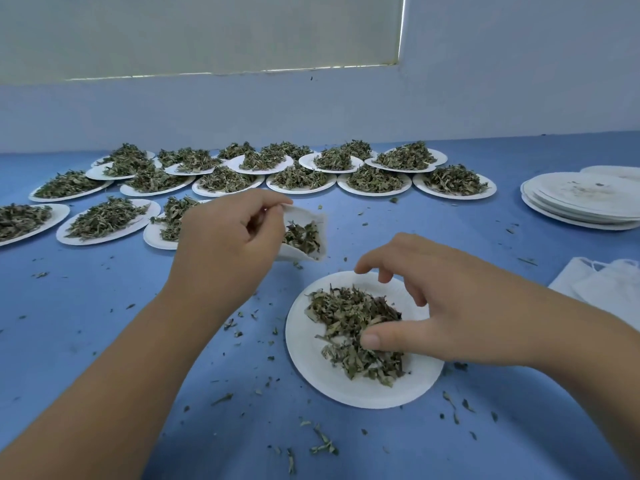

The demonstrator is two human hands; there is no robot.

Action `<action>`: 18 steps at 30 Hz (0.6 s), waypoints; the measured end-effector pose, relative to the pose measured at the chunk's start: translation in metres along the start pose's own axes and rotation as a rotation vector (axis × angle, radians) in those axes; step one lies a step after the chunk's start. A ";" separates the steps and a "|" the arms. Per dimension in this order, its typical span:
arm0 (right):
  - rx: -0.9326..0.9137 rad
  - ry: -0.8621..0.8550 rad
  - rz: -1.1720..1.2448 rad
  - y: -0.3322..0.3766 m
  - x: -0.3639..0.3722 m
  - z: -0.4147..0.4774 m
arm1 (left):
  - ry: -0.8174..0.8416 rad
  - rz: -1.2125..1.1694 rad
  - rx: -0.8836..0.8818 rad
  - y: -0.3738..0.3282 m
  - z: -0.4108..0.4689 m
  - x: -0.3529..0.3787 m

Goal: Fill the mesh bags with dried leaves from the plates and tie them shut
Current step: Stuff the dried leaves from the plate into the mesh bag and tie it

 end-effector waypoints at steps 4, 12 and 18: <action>0.023 0.063 -0.060 0.001 0.010 -0.001 | 0.004 0.007 -0.009 0.001 -0.001 0.003; 0.038 0.012 -0.105 -0.003 0.017 0.004 | 0.020 -0.013 -0.023 0.002 -0.003 0.008; 0.037 -0.009 -0.101 -0.002 0.018 0.006 | 0.065 -0.010 0.006 0.000 -0.005 0.013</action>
Point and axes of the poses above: each hand's wrist, its own z-axis towards the middle knuckle, its own x-axis out of the palm, y = z × x, the point moved 4 cm from there along z, towards the middle knuckle, and after that the axes turned 11 degrees about x, right-handed, at the moved point
